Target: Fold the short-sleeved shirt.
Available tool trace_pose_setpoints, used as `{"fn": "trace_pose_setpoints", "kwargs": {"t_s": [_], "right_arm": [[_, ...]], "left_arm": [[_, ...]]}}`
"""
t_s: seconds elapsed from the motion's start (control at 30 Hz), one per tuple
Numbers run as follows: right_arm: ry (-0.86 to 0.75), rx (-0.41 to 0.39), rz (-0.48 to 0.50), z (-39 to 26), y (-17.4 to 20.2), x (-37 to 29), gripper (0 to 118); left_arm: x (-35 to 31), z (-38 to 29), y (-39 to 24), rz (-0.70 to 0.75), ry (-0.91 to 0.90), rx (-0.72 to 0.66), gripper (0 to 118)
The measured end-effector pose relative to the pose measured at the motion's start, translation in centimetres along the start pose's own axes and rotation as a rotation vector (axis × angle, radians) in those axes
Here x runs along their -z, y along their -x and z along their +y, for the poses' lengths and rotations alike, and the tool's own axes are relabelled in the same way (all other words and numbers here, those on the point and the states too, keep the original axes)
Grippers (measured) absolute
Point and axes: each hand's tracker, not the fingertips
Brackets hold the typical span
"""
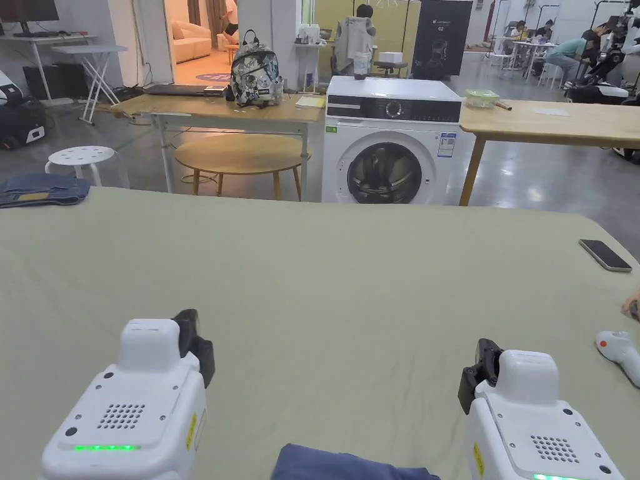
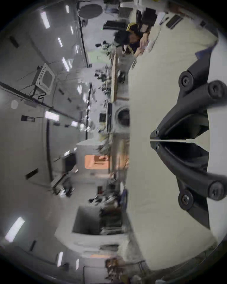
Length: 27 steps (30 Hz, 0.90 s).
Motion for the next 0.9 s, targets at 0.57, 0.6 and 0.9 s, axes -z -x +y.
{"fn": "trace_pose_setpoints", "kwargs": {"t_s": [0.57,0.6,0.9], "right_arm": [[0.324,-0.086,0.219,-7.9,3.7,-5.9,0],[0.365,-0.109,0.221,-9.0,4.2,-5.7,0],[0.502,-0.125,0.134,-14.7,2.8,-4.2,0]], "left_arm": [[0.1,-2.1,1.7,-0.055,0.122,-0.026,0],[0.0,-2.3,1.7,-0.063,0.134,-0.033,0],[-0.5,-4.2,3.1,-0.168,0.334,-0.074,0]]}}
